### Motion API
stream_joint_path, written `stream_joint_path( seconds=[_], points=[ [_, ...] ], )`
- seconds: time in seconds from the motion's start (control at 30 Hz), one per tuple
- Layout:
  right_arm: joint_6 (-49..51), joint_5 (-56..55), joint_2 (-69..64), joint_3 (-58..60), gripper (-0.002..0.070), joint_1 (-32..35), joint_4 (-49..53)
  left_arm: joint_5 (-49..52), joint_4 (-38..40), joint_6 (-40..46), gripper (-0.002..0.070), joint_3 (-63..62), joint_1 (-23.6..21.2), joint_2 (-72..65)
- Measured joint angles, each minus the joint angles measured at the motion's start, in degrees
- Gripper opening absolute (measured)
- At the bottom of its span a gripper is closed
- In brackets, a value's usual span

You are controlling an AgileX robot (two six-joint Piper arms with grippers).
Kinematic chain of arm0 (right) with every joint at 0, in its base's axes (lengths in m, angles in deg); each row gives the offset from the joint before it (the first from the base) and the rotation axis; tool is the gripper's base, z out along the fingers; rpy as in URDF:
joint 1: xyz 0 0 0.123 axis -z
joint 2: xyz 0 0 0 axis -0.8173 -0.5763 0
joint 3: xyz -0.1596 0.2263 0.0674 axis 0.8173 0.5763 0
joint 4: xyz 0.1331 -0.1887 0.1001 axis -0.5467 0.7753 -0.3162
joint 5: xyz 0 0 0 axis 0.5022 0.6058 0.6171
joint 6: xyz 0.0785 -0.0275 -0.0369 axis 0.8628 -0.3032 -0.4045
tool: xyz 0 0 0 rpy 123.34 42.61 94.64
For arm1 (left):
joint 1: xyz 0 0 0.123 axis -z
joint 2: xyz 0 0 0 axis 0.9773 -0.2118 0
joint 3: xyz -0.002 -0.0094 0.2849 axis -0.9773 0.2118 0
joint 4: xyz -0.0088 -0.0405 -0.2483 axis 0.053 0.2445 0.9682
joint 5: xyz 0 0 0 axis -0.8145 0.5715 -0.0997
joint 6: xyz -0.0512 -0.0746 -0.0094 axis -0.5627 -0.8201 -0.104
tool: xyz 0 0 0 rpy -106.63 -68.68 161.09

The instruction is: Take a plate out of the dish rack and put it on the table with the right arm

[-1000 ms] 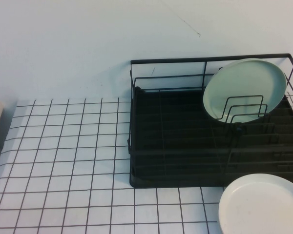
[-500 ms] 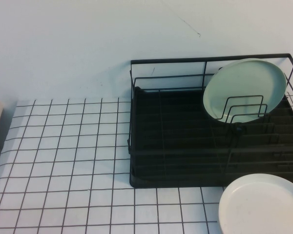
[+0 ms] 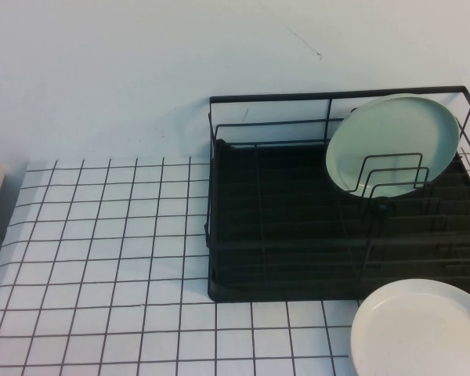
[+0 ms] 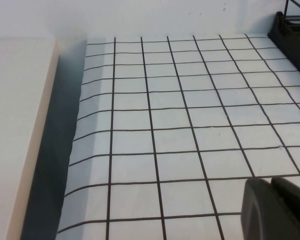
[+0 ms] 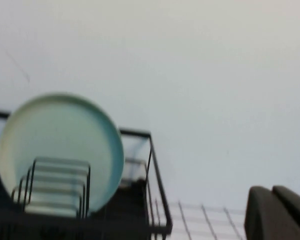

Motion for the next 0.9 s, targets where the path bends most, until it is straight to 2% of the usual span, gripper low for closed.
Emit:
stream_joint_path(
  seconds=[0.2,0.37,0.7,0.9],
  points=[
    [0.54,-14.04,0.0,0.0,-0.0004,0.0,0.0,0.0,0.0,0.19,-0.0004,0.0,0.0,0.0],
    [0.76,-19.18,0.0,0.0,-0.0004,0.0,-3.41,0.0,0.0,0.19,-0.0004,0.0,0.0,0.0],
    [-1.44,-19.51,0.0,0.0,-0.0004,0.0,-8.61,0.0,0.0,0.19,-0.0004,0.0,0.0,0.0],
    [-3.17,-3.84,0.0,-7.35,-0.0004,0.0,-9.11,0.0,0.0,0.19,-0.0004,0.0,0.0,0.0]
  ],
)
